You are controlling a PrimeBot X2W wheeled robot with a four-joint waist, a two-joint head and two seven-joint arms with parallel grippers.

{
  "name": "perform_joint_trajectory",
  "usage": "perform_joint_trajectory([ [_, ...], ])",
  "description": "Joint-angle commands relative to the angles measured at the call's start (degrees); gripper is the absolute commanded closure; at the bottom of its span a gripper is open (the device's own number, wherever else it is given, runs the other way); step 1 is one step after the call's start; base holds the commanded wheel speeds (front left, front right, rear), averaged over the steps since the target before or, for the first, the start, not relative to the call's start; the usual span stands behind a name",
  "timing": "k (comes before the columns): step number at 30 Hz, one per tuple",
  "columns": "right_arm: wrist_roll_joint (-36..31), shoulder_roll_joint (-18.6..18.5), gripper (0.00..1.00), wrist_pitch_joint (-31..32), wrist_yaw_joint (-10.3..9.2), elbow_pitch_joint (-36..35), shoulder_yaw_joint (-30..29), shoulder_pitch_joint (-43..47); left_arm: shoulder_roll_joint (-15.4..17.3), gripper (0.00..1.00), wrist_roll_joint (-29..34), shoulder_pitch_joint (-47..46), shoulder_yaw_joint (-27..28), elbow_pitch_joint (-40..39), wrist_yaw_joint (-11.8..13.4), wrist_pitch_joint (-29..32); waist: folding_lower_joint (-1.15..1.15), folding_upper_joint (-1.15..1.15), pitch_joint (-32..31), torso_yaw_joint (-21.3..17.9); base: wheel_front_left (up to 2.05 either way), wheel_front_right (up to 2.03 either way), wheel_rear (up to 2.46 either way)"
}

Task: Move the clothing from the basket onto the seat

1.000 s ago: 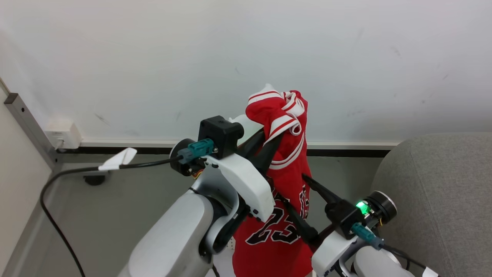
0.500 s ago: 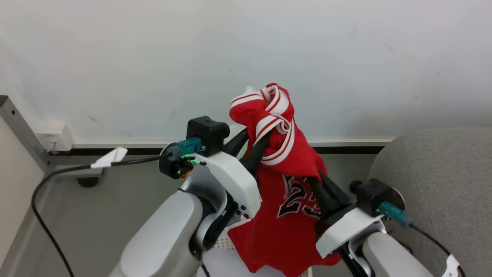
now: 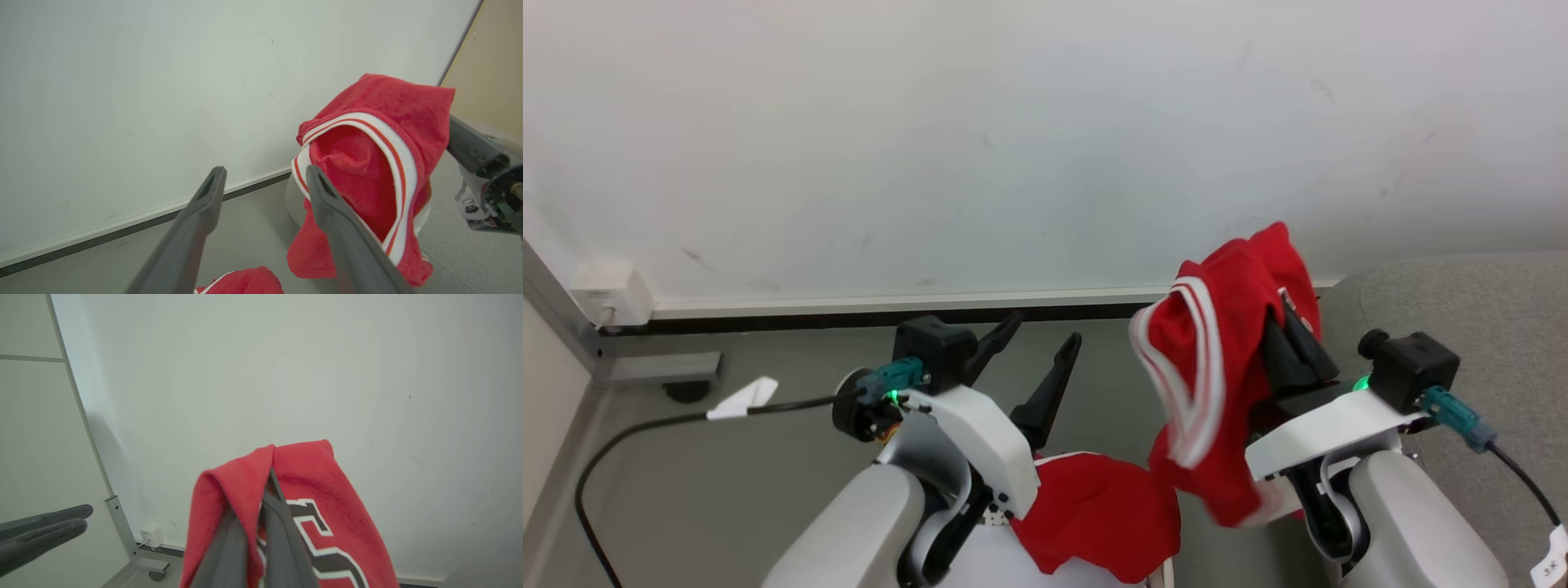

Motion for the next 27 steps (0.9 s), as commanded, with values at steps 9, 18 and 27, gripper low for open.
perform_joint_trajectory([
  [9, -1.39, -0.07, 1.00, 0.01, -0.14, -2.98, -5.73, 0.57, 0.63, 0.00, 1.84, 4.72, -2.07, 2.84, -2.48, -8.78, 0.00, 0.00, 0.40, -0.82, 0.00, 0.00, 0.00],
  [18, -1.73, -0.08, 1.00, 0.01, -0.14, -3.60, -6.85, 1.06, -0.74, 0.00, 1.85, 4.36, -2.94, 6.72, -3.49, -13.27, 0.00, 0.00, 0.54, -0.94, 0.00, 0.00, 0.00],
  [27, -1.57, -0.09, 1.00, 0.01, -0.14, -3.98, -8.27, 1.82, -1.47, 0.00, 1.42, 3.92, -3.77, 8.25, -3.70, -13.77, 0.00, 0.00, 0.70, -2.78, 0.00, 0.00, 0.00],
])
